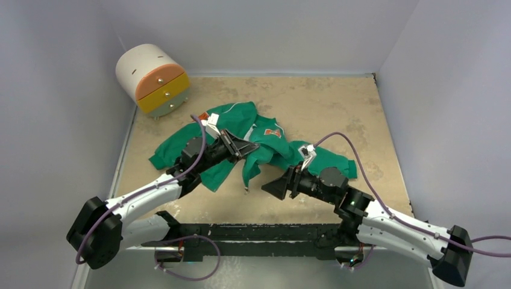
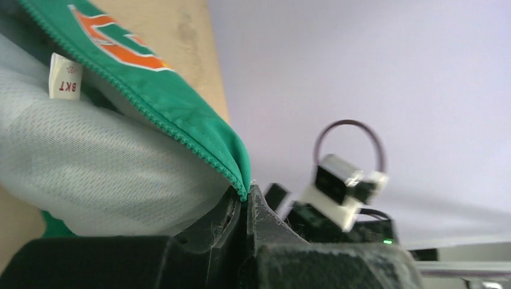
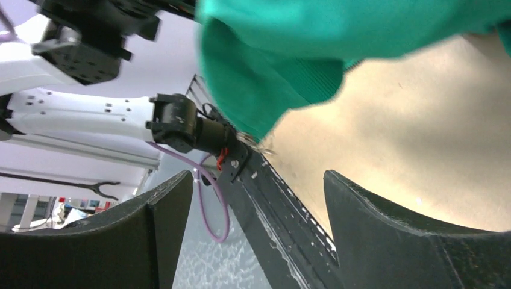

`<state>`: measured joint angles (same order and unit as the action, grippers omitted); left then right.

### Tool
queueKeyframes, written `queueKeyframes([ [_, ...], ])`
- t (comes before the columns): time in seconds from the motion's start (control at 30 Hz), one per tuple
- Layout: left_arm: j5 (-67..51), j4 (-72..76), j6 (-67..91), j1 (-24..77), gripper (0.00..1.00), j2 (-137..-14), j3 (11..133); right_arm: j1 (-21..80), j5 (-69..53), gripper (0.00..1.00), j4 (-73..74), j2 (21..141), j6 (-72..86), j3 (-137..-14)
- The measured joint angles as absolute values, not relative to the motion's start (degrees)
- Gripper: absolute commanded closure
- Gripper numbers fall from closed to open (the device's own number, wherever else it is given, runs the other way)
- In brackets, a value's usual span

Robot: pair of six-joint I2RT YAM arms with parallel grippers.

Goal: Zip up the jacket

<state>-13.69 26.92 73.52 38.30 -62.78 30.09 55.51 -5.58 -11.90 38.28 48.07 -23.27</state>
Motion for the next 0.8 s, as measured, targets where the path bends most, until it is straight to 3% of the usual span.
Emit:
queueKeyframes([
  [0.27, -15.86, 38.74, 83.05, 38.30, 1.00, -64.20, 30.09, 55.51, -8.19, 0.01, -21.12, 41.69, 54.65, -16.19],
  [0.8, -17.06, 46.50, 90.85, 38.30, 1.00, -65.14, 28.10, 55.51, -11.25, 0.01, -54.59, 60.40, 56.99, -17.26],
])
